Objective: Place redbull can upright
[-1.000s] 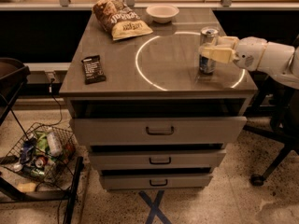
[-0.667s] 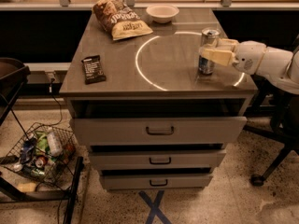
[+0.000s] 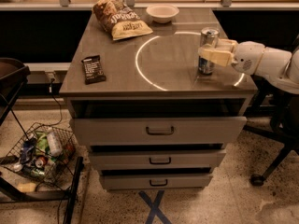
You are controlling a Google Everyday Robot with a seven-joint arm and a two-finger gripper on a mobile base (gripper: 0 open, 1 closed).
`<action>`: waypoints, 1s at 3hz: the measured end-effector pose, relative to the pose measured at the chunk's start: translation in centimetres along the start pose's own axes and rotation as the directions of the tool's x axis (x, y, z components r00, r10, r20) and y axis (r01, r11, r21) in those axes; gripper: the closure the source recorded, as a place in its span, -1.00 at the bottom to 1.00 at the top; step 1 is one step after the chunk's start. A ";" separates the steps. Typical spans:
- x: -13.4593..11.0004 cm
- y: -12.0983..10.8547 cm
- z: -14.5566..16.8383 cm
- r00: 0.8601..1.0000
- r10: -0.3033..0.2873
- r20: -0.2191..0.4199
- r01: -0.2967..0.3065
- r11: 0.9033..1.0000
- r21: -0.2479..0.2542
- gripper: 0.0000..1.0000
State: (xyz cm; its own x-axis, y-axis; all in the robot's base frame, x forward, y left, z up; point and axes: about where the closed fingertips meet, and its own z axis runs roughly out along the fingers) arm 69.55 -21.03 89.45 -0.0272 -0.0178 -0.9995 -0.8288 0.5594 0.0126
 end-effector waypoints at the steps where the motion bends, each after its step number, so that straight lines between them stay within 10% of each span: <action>1: 0.0 0.2 0.3 1.000 0.000 0.000 0.000 1.000 -0.005 -0.45; 3: 0.0 0.4 0.8 1.000 0.001 0.001 -0.001 1.000 -0.014 -1.00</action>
Offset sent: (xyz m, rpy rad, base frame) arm 0.0005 0.0033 0.0001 0.0004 0.0001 0.0051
